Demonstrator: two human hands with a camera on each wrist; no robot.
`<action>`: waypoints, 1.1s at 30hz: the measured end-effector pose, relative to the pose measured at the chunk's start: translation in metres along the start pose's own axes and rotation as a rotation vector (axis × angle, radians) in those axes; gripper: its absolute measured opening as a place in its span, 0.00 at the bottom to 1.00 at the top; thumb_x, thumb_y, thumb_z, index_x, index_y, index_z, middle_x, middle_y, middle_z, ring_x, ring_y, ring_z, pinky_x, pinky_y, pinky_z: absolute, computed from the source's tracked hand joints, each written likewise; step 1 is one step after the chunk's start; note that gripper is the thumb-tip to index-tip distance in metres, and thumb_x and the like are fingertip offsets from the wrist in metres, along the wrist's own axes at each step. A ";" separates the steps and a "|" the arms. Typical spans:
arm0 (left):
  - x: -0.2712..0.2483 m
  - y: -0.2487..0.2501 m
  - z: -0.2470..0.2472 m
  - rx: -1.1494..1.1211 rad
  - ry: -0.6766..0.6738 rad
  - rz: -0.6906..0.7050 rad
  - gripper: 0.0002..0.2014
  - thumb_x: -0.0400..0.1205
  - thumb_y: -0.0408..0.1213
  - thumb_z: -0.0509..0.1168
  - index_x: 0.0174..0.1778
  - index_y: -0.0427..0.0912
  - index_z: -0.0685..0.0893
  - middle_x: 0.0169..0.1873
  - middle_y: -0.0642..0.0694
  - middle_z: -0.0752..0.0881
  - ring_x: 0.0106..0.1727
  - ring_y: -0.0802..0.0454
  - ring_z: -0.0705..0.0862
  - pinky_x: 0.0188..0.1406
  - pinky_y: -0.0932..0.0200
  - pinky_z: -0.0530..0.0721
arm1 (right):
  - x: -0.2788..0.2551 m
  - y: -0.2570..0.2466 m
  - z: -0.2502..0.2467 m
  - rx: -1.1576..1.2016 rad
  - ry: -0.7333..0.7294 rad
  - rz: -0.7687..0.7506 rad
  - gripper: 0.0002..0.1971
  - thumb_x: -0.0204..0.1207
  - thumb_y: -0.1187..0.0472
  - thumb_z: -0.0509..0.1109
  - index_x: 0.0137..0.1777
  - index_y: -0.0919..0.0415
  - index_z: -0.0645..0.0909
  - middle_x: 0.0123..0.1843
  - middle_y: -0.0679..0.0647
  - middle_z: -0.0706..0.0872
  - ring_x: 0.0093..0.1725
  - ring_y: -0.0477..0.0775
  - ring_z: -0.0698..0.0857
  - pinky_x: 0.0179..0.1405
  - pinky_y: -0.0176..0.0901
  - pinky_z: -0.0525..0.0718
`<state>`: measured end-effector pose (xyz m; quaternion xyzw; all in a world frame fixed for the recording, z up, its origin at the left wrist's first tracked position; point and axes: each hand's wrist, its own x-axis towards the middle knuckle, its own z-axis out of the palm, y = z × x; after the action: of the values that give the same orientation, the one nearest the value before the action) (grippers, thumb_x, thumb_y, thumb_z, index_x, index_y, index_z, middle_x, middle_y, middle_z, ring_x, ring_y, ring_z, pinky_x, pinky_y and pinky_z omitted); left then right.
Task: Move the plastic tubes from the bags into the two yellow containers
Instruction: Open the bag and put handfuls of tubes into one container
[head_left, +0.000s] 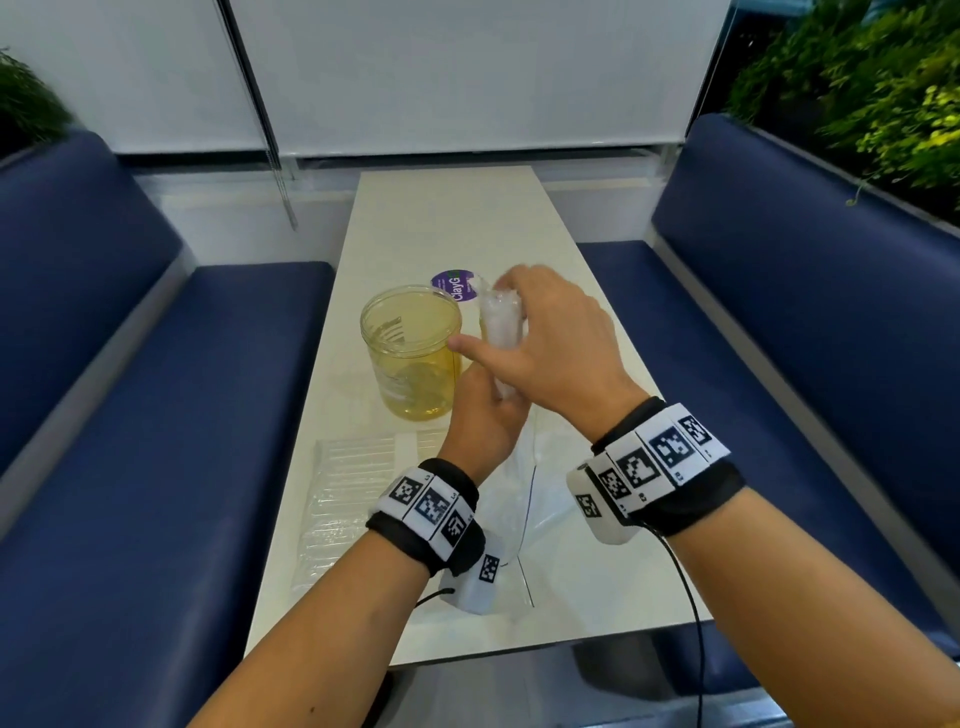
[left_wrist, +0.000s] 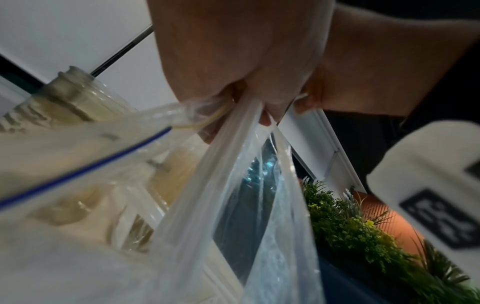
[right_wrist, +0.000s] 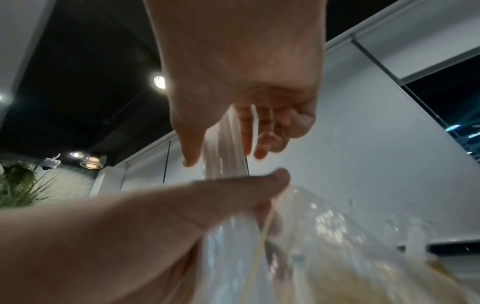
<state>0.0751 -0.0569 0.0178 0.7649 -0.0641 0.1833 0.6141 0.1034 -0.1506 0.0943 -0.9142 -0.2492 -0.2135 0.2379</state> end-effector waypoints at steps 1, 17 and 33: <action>0.000 0.000 -0.001 -0.008 -0.012 0.000 0.10 0.83 0.23 0.64 0.59 0.33 0.84 0.41 0.56 0.87 0.41 0.72 0.85 0.38 0.75 0.80 | 0.000 0.002 0.006 0.005 -0.032 0.039 0.28 0.71 0.27 0.68 0.47 0.55 0.81 0.42 0.49 0.84 0.41 0.52 0.85 0.39 0.51 0.86; -0.023 -0.033 -0.037 0.139 -0.187 -0.182 0.15 0.79 0.48 0.76 0.55 0.43 0.85 0.59 0.49 0.84 0.55 0.55 0.88 0.49 0.57 0.88 | 0.106 0.027 -0.066 0.431 0.522 -0.013 0.23 0.80 0.53 0.66 0.26 0.66 0.76 0.21 0.57 0.74 0.22 0.60 0.76 0.21 0.49 0.68; -0.019 -0.022 -0.053 0.190 -0.243 -0.086 0.21 0.82 0.22 0.61 0.62 0.51 0.87 0.64 0.60 0.83 0.55 0.47 0.85 0.42 0.53 0.82 | 0.103 0.090 0.057 -0.008 -0.187 0.459 0.24 0.79 0.45 0.71 0.54 0.69 0.82 0.51 0.63 0.84 0.50 0.63 0.85 0.44 0.48 0.82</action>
<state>0.0539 -0.0031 0.0004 0.8383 -0.0874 0.0679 0.5339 0.2498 -0.1521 0.0722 -0.9635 -0.0549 -0.0694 0.2528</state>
